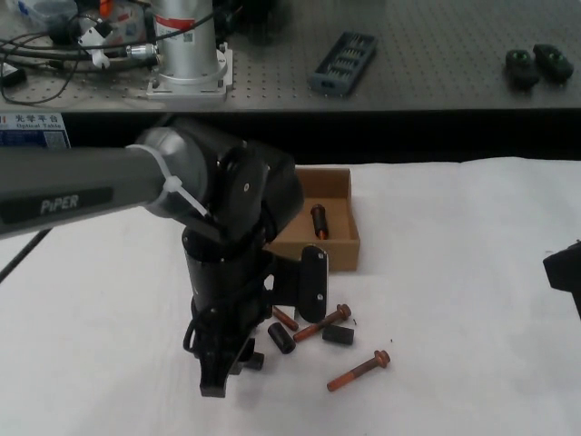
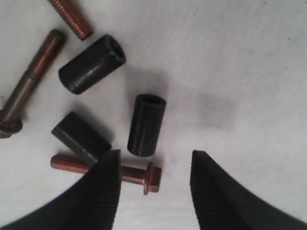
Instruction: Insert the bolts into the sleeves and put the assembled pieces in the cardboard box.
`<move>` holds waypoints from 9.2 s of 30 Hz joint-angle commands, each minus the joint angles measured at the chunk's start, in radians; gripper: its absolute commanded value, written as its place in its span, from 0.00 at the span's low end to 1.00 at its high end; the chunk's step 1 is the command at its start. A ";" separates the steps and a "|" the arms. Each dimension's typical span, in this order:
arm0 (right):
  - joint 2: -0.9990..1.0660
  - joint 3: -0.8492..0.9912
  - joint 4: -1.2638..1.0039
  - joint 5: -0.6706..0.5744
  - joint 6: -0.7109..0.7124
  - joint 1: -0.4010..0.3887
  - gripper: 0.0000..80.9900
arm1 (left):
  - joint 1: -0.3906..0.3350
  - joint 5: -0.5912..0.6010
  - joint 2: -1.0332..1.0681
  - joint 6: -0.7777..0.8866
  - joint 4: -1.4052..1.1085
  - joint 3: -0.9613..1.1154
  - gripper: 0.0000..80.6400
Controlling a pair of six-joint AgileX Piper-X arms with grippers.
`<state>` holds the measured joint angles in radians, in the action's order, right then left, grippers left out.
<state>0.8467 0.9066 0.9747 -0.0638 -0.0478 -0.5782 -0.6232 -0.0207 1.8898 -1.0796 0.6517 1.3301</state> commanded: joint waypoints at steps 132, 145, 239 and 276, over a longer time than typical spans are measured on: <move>0.935 0.107 -0.398 0.064 -1.562 -0.170 0.33 | 0.161 0.153 -0.907 0.780 0.194 0.005 0.11; 0.988 0.107 -0.408 0.031 -1.571 -0.164 0.31 | 0.161 0.153 -0.907 0.780 0.216 0.005 0.11; 0.007 -0.335 -1.228 -0.627 -0.053 -0.267 0.05 | 0.000 0.796 -0.902 1.049 -1.342 -0.853 0.00; 0.029 -0.335 -1.160 -0.618 0.004 -0.256 0.05 | 0.000 0.950 -0.904 1.073 -1.388 -0.853 0.00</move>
<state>0.8725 0.5701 -0.1908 -0.6811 -0.0515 -0.8386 -0.6211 0.9090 0.9883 -0.0120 -0.7054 0.4745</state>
